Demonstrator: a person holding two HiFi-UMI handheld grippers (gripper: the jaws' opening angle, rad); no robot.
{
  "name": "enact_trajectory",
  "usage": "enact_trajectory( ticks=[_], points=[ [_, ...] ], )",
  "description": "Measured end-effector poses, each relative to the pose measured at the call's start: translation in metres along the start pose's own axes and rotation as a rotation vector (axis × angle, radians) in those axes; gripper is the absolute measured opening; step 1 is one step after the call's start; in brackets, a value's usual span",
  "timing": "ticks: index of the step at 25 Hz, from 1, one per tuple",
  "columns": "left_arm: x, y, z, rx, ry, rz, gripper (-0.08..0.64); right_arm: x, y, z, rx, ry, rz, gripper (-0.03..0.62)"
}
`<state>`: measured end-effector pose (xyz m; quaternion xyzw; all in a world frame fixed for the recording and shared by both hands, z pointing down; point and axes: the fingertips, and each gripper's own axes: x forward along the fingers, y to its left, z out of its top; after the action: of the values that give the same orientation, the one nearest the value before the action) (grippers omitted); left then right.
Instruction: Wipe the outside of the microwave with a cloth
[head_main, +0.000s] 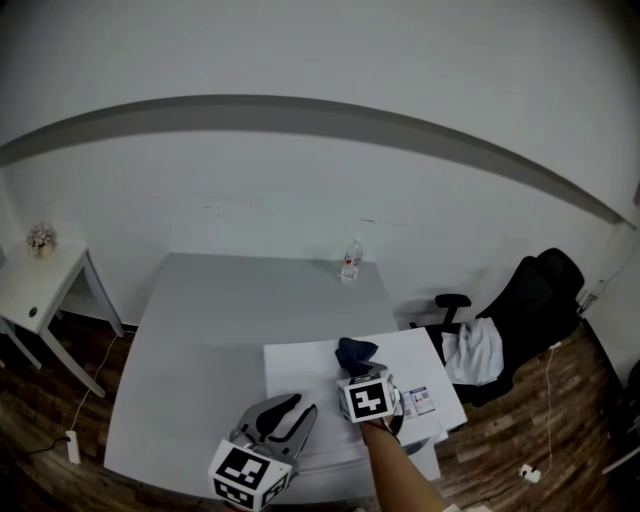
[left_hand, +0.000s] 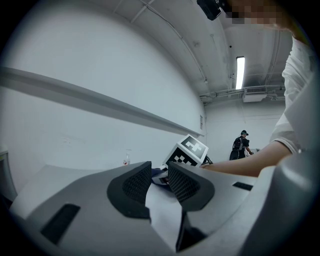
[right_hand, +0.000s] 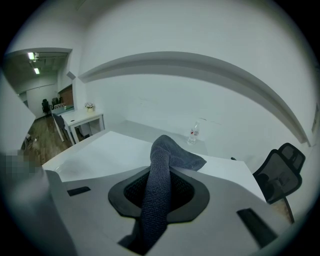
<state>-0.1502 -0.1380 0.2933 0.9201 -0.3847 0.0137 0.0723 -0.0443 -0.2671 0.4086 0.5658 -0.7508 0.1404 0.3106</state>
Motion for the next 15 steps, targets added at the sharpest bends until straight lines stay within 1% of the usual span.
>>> enact_trajectory(
  ticks=[5, 8, 15],
  points=[
    [-0.012, 0.008, -0.001, 0.005, 0.010, 0.008, 0.104, 0.002, 0.027, 0.008, -0.029, -0.006, 0.023, 0.074],
    [-0.018, 0.015, -0.003, 0.006, 0.018, 0.015, 0.104, 0.003, 0.038, 0.014, -0.063, -0.006, 0.014, 0.074],
    [-0.032, 0.026, -0.011, 0.017, 0.030, 0.019, 0.104, 0.005, 0.082, 0.021, -0.089, -0.019, 0.072, 0.074]
  ],
)
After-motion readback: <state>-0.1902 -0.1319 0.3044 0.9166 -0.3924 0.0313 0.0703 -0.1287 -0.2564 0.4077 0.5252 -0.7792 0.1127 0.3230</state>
